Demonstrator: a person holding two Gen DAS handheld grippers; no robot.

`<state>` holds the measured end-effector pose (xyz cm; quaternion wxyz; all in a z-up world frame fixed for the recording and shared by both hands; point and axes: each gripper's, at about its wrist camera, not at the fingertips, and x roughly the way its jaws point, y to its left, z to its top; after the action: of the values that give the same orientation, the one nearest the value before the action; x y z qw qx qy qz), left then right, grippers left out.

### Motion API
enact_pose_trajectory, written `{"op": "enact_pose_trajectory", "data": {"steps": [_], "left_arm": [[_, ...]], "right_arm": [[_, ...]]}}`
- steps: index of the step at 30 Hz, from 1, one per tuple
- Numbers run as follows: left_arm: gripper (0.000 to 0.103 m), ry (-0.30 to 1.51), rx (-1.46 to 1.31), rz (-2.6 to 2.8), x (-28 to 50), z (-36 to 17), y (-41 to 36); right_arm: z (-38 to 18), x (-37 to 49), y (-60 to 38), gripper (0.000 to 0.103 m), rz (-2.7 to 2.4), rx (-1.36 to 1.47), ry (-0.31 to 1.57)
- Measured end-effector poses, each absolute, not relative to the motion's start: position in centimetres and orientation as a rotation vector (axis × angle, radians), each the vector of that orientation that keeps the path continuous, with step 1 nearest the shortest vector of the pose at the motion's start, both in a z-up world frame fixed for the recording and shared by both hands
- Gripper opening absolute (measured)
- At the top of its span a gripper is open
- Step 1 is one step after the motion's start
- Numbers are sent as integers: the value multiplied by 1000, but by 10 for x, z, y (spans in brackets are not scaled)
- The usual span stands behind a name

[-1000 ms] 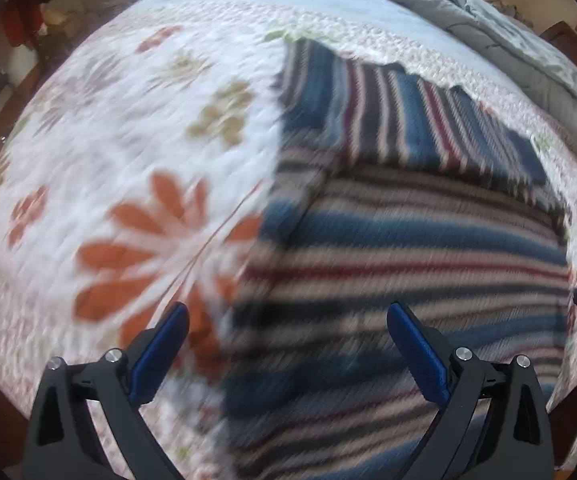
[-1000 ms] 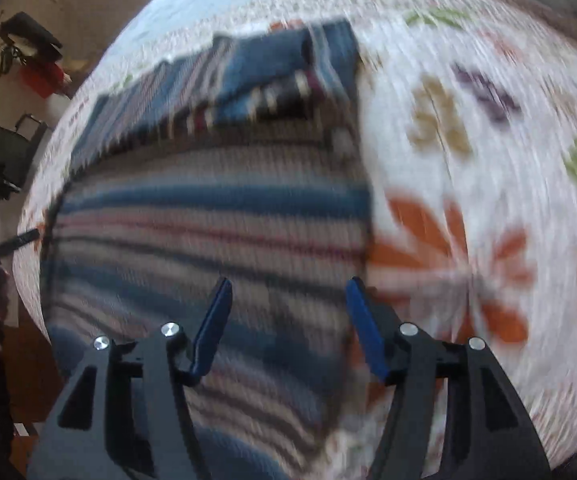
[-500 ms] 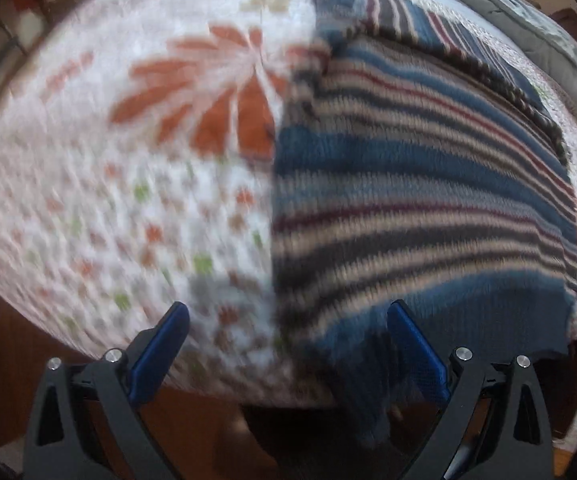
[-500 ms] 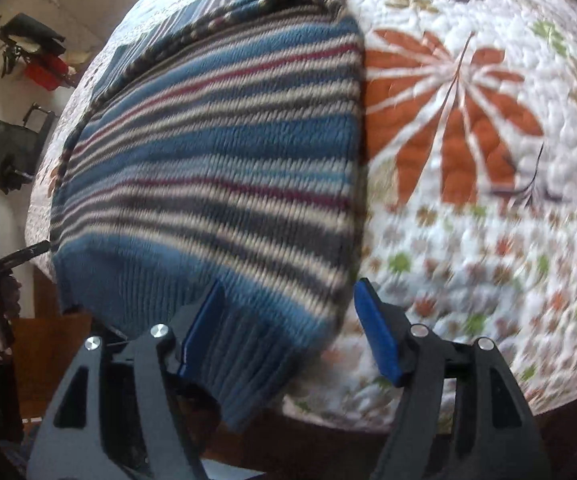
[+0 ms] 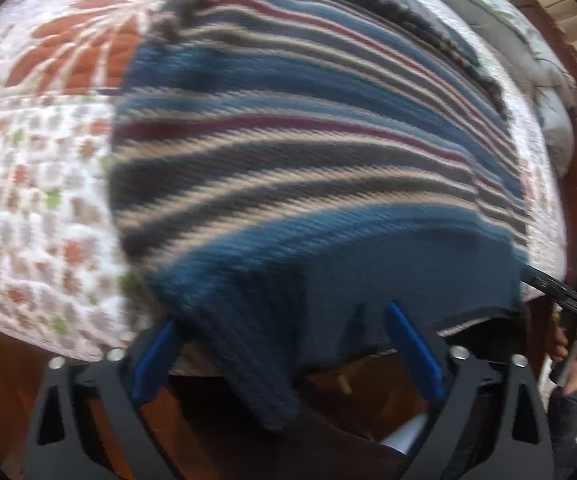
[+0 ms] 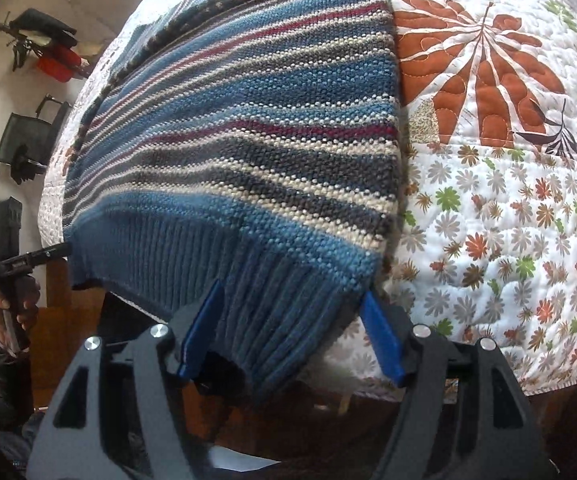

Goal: Fold small clothes
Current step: 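Fold the lifted hem over toward the collar with both tools, release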

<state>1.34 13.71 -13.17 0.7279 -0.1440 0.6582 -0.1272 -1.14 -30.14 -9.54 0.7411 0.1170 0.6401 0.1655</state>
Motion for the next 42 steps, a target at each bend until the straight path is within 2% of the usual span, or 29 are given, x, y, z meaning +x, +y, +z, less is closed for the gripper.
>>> {"op": "enact_pose_trajectory", "data": {"steps": [2, 3, 8, 11, 13, 14, 15, 17, 19, 21, 28, 34, 37, 39, 40, 41, 42], "left_arm": [[80, 1447, -325, -295, 15, -130, 132], [73, 1443, -320, -301, 17, -130, 128], [66, 1441, -325, -269, 19, -136, 126], [56, 1434, -344, -251, 19, -133, 127], [45, 1429, -350, -249, 17, -131, 131], [42, 1427, -356, -254, 19, -127, 132], [37, 1425, -359, -257, 20, -125, 132], [29, 1418, -351, -258, 21, -119, 136], [18, 1417, -348, -251, 23, -115, 138], [15, 1420, -371, -245, 27, -114, 140], [13, 1353, -493, -287, 45, -85, 162], [13, 1230, -440, -246, 102, -44, 172], [14, 1205, -417, -226, 136, -44, 172], [20, 1204, -400, -204, 161, -50, 174], [30, 1207, -404, -189, 171, -53, 176], [34, 1210, -425, -159, 180, -56, 181], [46, 1196, -437, -126, 183, -57, 186]], "right_arm": [[-92, -13, -306, 68, 351, 265, 1395], [-91, -14, -308, 68, 345, 272, 1391], [-95, -20, -310, 69, 369, 319, 1417], [-99, -23, -302, 68, 391, 321, 1421], [-99, -23, -296, 62, 401, 332, 1417], [-100, -23, -295, 60, 405, 338, 1418], [-100, -23, -294, 51, 409, 340, 1419], [-100, -22, -291, 43, 406, 331, 1426], [-100, -22, -292, 30, 394, 314, 1436], [-100, -22, -297, 9, 391, 328, 1438], [-67, -10, -321, 8, 517, 535, 1340], [-28, 51, -334, 8, 495, 533, 1231], [-26, 96, -339, 9, 430, 514, 1207], [-36, 124, -341, 23, 371, 505, 1229], [-42, 137, -342, 29, 326, 475, 1245], [-44, 142, -344, 42, 281, 443, 1244], [-45, 144, -347, 43, 246, 409, 1239]]}}
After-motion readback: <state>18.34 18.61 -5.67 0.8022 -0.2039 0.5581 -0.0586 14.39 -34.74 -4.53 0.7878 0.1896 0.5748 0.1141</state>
